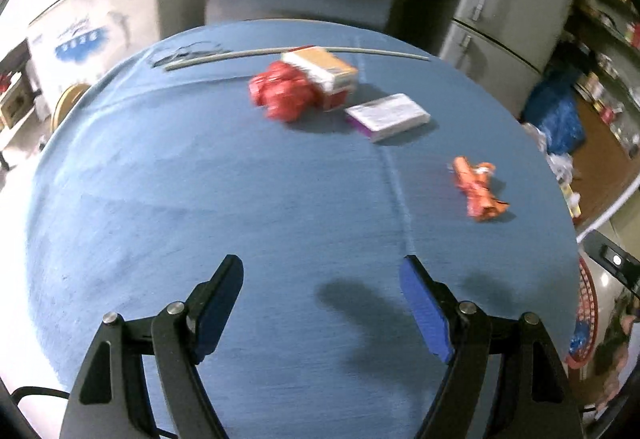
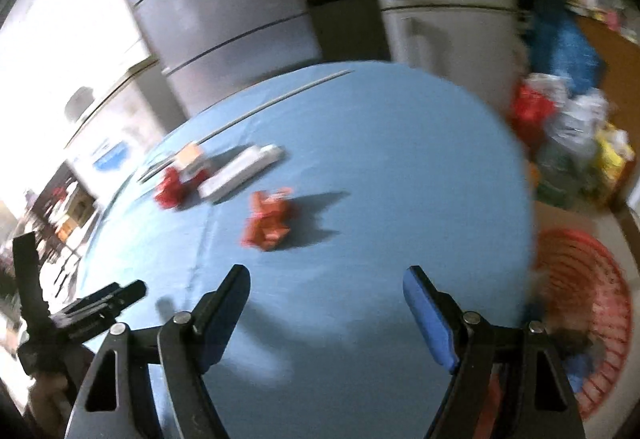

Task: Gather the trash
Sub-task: 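Grasp the orange wrapper with the right tool, then grasp the white medicine box with the left tool while the right tool holds the wrapper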

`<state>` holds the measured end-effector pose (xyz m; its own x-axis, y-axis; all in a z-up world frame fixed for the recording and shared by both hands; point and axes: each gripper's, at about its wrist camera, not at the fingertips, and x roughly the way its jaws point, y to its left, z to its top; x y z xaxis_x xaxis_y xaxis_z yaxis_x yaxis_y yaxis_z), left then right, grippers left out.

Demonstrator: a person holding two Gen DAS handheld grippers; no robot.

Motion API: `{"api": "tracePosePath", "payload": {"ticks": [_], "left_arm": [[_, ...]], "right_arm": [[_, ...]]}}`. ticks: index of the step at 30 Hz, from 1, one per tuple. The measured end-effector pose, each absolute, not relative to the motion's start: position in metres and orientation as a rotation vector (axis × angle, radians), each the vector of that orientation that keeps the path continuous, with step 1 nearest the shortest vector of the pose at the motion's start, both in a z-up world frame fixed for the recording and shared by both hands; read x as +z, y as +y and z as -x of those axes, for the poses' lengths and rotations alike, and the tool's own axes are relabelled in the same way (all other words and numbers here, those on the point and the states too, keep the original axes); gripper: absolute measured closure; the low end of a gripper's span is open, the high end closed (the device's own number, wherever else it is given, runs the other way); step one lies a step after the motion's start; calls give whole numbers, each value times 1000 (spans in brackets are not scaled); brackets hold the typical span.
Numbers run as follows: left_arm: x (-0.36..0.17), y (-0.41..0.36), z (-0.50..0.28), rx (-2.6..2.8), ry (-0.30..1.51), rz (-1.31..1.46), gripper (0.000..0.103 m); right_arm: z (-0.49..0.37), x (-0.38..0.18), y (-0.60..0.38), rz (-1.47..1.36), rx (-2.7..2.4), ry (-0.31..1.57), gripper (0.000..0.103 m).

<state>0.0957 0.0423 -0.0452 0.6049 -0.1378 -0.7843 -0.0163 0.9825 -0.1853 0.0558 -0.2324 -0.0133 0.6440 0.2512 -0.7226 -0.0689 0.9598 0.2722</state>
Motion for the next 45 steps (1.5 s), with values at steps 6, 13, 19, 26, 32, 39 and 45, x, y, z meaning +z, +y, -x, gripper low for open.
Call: {"api": "tracePosePath", "payload": {"ticks": [6, 13, 19, 26, 32, 39, 45], "left_arm": [[-48, 56, -95, -55, 914, 200, 22], [-47, 66, -97, -52, 913, 217, 22], [-40, 63, -109, -60, 896, 199, 22], [-26, 37, -151, -163, 852, 128, 21], [-27, -3, -203, -279, 859, 22, 20], [-45, -40, -265, -332, 920, -157, 20], [-64, -47, -291, -334, 995, -218, 20]], "right_arm": [[-102, -31, -191, -206, 198, 890, 21], [-143, -47, -165, -143, 192, 932, 24], [-166, -67, -156, -117, 179, 990, 63], [-152, -65, -173, -171, 198, 954, 67], [-126, -52, -204, -261, 199, 908, 67], [-98, -39, -226, -314, 196, 878, 67], [-95, -38, -228, -315, 207, 877, 67]]}}
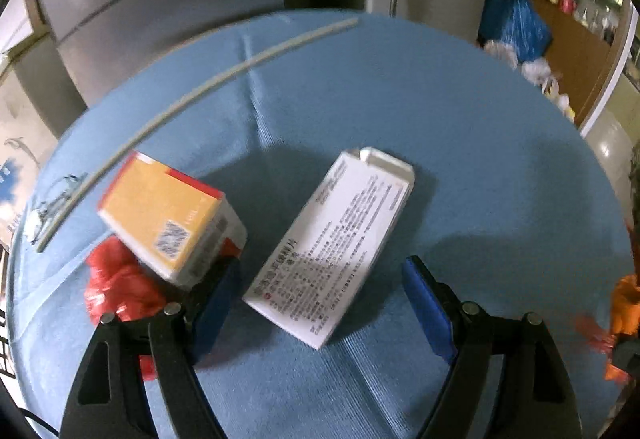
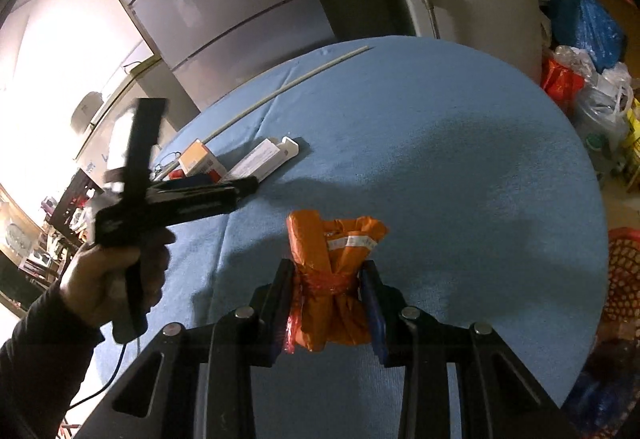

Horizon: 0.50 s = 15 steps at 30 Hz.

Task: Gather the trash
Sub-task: 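Grasp the white medicine box with the left tool while the right tool holds the wrapper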

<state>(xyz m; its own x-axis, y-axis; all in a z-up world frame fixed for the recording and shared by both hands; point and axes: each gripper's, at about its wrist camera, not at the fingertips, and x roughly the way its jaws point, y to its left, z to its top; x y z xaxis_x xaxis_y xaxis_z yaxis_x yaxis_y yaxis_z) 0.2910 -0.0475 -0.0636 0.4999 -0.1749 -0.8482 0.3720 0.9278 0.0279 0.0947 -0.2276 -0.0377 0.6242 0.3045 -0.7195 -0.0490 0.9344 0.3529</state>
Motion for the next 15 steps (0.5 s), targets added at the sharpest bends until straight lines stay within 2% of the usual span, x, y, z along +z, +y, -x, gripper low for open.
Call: {"api": "tracePosePath", "payload": {"ticks": [3, 5, 15], "left_arm": [[-65, -37, -292, -331, 998, -138, 19], [-62, -36, -286, -324, 984, -158, 43], [-53, -16, -219, -356, 988, -42, 47]], "right_arm": [[-94, -36, -225, -310, 215, 870, 67], [-95, -36, -224, -312, 217, 867, 67], [-80, -26, -214, -316, 248, 834, 67]]}}
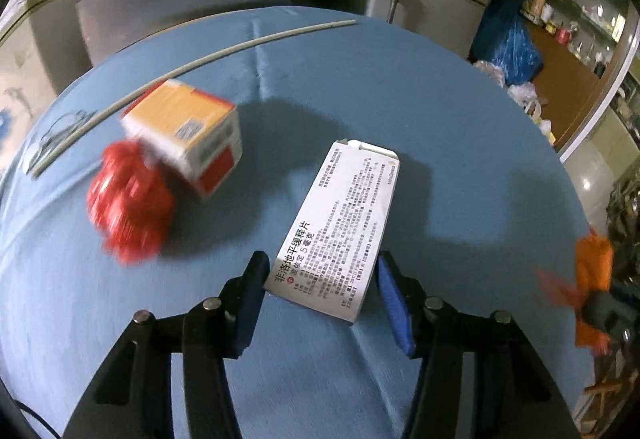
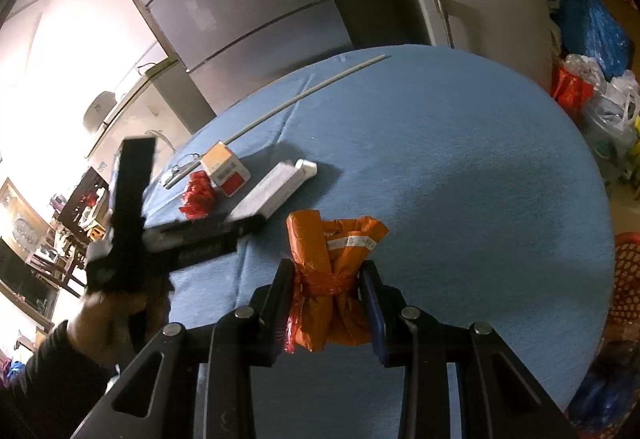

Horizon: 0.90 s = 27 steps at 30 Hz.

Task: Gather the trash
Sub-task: 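Grasp the white medicine box with the left tool while the right tool holds the wrapper, then carry the white box and orange wrapper over the red basket with both tools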

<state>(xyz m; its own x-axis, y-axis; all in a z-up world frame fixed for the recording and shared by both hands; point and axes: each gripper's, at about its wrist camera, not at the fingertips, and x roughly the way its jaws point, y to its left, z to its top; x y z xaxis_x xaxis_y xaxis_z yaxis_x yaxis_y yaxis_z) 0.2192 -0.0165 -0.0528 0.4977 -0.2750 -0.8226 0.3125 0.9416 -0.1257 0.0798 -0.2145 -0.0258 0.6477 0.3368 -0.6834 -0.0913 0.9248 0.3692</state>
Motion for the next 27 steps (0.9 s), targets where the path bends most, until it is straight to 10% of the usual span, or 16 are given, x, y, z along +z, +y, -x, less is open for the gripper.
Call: {"api": "tracePosePath", "payload": {"ticks": [27], "left_arm": [[-12, 31, -83, -226, 845, 93, 47]], "right_arm": [[-36, -11, -210, -366, 295, 787, 67]]}}
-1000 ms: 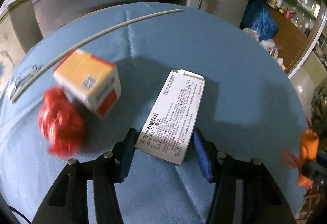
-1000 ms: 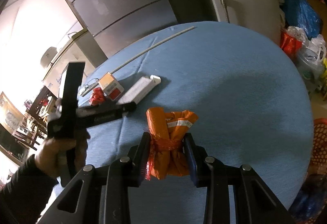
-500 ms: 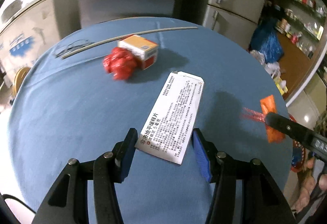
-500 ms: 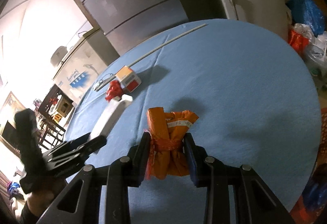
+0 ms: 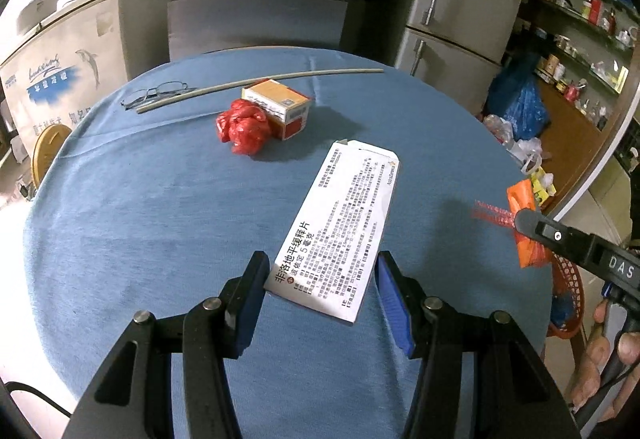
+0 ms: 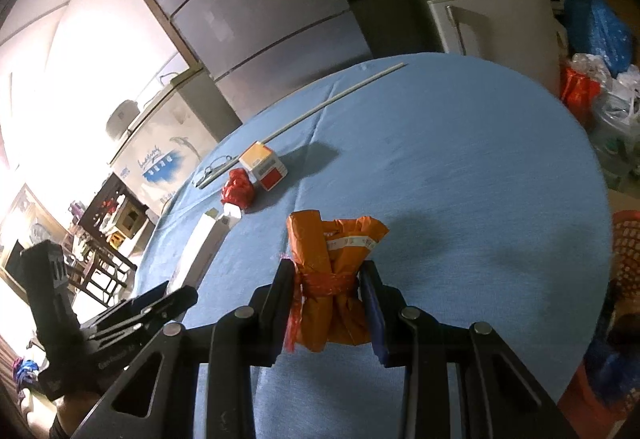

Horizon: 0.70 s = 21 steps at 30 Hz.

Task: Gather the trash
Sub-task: 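Carry the white box and orange wrapper over the red basket with both tools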

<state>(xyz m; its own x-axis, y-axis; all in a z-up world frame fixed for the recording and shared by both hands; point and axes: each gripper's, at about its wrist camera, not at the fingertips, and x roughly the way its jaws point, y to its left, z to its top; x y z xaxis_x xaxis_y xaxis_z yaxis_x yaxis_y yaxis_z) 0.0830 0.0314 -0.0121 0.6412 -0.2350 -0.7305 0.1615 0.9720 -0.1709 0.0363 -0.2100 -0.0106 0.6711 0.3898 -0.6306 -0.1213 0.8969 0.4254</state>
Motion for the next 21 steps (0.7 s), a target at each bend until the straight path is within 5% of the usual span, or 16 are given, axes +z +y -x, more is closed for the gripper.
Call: {"api": "tracePosePath", "payload": {"ticks": [21], "left_arm": [[7, -21, -63, -307, 809, 25, 47]], "right_arm": [[-19, -3, -250, -430, 261, 732, 67]]}}
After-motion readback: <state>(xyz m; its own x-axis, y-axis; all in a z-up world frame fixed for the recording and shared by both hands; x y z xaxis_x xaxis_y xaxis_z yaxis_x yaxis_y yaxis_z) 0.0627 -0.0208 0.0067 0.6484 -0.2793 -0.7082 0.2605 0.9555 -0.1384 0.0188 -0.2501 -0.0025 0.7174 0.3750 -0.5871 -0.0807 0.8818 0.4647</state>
